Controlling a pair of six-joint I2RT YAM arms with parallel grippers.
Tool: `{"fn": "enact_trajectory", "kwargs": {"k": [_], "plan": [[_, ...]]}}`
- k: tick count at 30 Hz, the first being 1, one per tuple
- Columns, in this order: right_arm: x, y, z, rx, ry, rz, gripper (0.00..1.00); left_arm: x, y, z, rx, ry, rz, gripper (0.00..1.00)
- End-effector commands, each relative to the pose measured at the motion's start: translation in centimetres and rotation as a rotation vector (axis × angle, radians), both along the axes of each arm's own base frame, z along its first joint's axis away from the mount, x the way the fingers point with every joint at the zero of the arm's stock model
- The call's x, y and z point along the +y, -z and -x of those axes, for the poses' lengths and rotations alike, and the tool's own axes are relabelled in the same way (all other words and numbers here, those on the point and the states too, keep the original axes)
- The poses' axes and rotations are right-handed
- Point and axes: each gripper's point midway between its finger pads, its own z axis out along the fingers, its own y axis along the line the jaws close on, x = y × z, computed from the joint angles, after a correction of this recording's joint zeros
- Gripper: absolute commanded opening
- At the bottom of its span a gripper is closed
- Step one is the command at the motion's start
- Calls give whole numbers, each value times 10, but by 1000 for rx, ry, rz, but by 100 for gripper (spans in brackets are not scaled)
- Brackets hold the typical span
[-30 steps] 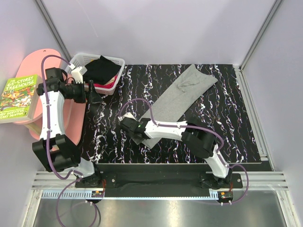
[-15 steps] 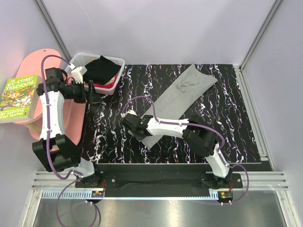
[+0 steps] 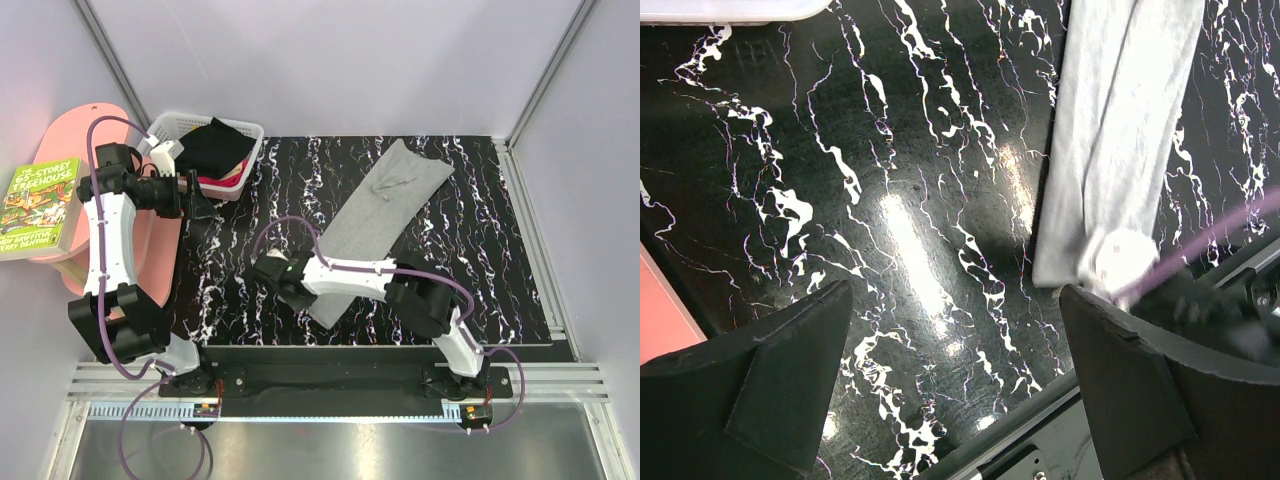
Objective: Fold and stack the t-shirts
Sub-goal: Grab the bottom of the folded rectangular tshirt with right arm, then fold the folded rectangular tshirt in 1/3 of the way
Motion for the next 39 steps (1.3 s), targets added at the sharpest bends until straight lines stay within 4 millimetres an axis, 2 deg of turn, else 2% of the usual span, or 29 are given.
{"fn": "enact_trajectory", "kwargs": {"k": [1, 4, 8, 11, 14, 18, 22, 26, 29, 39], "plan": [[22, -48, 36, 71, -80, -56, 0, 1, -24, -3, -91, 11, -22, 89], [39, -76, 45, 97, -95, -146, 0, 1, -25, -3, -96, 12, -19, 89], [53, -99, 55, 129, -105, -222, 0, 0, -27, -4, -99, 15, -15, 89], [50, -107, 55, 119, -103, -230, 0, 0, -28, -4, -102, 14, -18, 89], [33, -105, 47, 134, -67, -220, 0, 0, -29, -3, -103, 16, -20, 89], [9, -111, 23, 126, 13, -259, 0, 0, -28, -3, -101, 17, -17, 89], [-24, -121, -16, 93, 110, -288, 0, -2, -29, -3, -96, 19, -3, 89], [-44, -125, -45, 62, 150, -294, 0, -3, -30, -3, -97, 21, -3, 89], [-54, -124, -65, 51, 179, -300, 0, -2, -28, -2, -91, 20, -3, 89], [-77, -102, -116, 31, 277, -270, 0, -3, -21, -1, -79, 36, -2, 89]]}}
